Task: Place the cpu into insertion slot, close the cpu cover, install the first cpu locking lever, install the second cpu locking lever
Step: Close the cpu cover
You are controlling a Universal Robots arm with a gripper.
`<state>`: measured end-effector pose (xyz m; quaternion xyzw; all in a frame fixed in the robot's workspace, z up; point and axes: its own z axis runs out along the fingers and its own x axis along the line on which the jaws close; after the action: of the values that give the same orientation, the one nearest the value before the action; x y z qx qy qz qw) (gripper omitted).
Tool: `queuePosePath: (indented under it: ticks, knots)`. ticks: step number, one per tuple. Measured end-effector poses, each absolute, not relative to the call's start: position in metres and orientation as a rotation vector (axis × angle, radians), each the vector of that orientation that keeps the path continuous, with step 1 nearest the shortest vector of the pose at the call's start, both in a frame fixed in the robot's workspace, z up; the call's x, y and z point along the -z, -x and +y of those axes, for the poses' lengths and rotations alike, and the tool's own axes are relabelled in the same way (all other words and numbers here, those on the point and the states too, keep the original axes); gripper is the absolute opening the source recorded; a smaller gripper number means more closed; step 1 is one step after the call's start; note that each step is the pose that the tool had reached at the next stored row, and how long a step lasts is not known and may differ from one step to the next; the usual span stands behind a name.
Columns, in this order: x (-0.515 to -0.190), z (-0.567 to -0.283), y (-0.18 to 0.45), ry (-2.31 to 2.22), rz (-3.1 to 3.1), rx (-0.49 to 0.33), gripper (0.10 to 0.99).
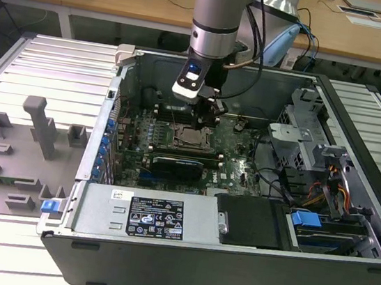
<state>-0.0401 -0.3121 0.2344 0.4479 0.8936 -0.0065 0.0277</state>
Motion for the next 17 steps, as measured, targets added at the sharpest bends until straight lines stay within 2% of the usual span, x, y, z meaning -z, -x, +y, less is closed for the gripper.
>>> queuePosePath:
  ticks: [17]
  knots:
    - [-0.2344, -0.3121, 0.0401, -0.826, 2.953, 0.059, 0.106]
